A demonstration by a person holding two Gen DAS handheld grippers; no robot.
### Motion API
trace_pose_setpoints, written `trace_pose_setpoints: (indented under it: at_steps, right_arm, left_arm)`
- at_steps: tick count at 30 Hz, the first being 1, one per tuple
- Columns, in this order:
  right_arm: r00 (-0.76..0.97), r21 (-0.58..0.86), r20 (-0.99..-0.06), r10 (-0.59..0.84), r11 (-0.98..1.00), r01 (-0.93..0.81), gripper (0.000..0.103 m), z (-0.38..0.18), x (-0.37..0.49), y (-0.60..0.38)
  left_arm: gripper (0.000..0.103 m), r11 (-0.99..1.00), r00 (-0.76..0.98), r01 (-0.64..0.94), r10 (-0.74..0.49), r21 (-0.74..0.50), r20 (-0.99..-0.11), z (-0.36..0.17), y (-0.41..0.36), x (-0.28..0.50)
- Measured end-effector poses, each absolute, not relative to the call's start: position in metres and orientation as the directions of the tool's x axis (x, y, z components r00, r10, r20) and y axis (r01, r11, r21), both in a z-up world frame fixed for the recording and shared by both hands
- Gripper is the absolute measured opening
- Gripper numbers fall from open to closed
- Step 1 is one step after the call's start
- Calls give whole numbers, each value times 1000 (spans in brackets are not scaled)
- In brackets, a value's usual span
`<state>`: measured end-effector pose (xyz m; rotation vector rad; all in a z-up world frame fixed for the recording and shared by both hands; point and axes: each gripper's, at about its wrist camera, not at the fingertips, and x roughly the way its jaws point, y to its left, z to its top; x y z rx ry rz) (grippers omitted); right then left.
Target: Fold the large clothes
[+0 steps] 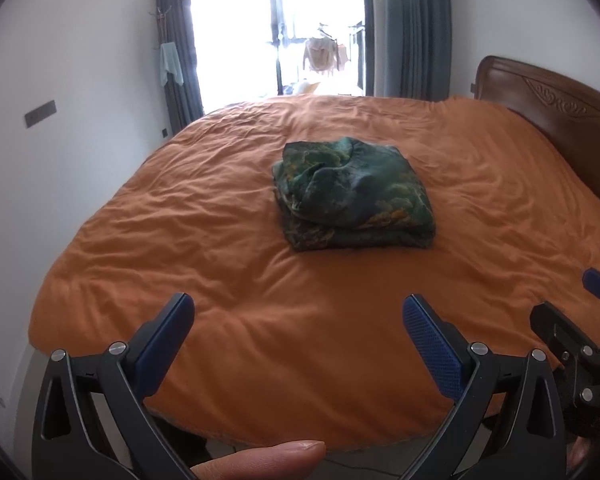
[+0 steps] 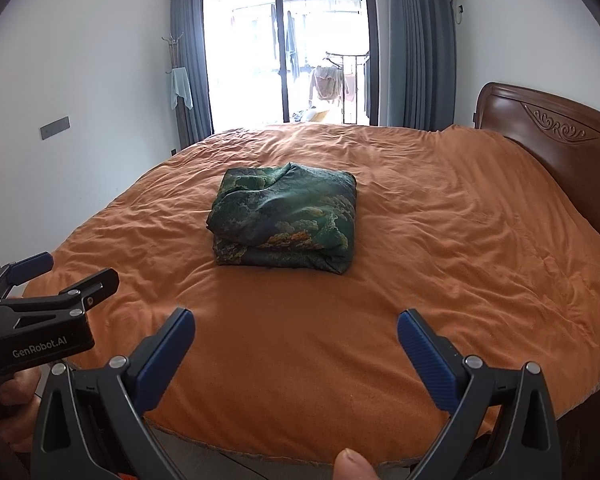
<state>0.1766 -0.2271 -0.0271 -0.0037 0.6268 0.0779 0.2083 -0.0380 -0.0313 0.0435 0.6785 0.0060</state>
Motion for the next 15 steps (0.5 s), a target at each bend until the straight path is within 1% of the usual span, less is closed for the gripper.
trace_pose_setpoints:
  at_steps: [9, 15]
  right_arm:
    - [809, 36, -583, 76, 997, -68, 103, -21, 180, -232]
    - [801, 40, -594, 76, 997, -65, 103, -22, 180, -230]
  left_arm:
    - [103, 998, 782, 24, 13, 51, -623, -29, -42, 207]
    - [103, 997, 790, -1, 47, 76, -611, -26, -43, 206]
